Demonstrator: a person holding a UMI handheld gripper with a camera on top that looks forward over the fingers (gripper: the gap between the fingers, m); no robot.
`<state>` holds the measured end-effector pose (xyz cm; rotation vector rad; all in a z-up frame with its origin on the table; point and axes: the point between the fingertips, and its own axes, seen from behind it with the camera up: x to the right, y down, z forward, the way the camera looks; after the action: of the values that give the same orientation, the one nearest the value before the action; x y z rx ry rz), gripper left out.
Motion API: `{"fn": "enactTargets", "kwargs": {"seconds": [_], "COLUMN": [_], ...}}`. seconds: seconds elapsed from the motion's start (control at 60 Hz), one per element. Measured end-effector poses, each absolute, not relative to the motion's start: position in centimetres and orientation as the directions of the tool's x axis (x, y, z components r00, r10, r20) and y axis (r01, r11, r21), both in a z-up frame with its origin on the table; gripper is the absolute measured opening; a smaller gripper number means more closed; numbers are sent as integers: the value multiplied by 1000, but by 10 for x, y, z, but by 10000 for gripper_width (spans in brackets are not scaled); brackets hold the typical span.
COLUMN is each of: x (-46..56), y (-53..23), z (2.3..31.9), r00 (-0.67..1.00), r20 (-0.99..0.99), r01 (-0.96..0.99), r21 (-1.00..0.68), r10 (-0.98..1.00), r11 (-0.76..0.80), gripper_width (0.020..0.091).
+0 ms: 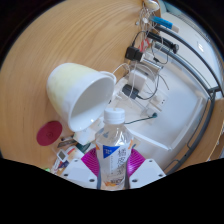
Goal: Pour water
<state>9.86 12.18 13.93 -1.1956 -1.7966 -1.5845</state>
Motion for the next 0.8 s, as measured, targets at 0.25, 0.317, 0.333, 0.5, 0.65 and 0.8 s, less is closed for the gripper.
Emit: {"fn": "enactTargets", "kwargs": {"seconds": [0.25,0.317,0.333,0.5,0.65,0.8], "x": [107,108,107,120,133,140], "y": [98,92,91,87,93,101], "z": [147,153,154,160,147,139], "r00": [59,253,299,684,902,982], "r20": [945,920,907,700,408,165], "r01": [987,961,949,728,431,186], "r21": [-7,-203,-252,-640,-858,-944], "r10": [323,300,296,206,139,96], "r11": [-159,-190,-189,-245,-280,-273], "gripper_width": [321,332,332,331,328,328]}}
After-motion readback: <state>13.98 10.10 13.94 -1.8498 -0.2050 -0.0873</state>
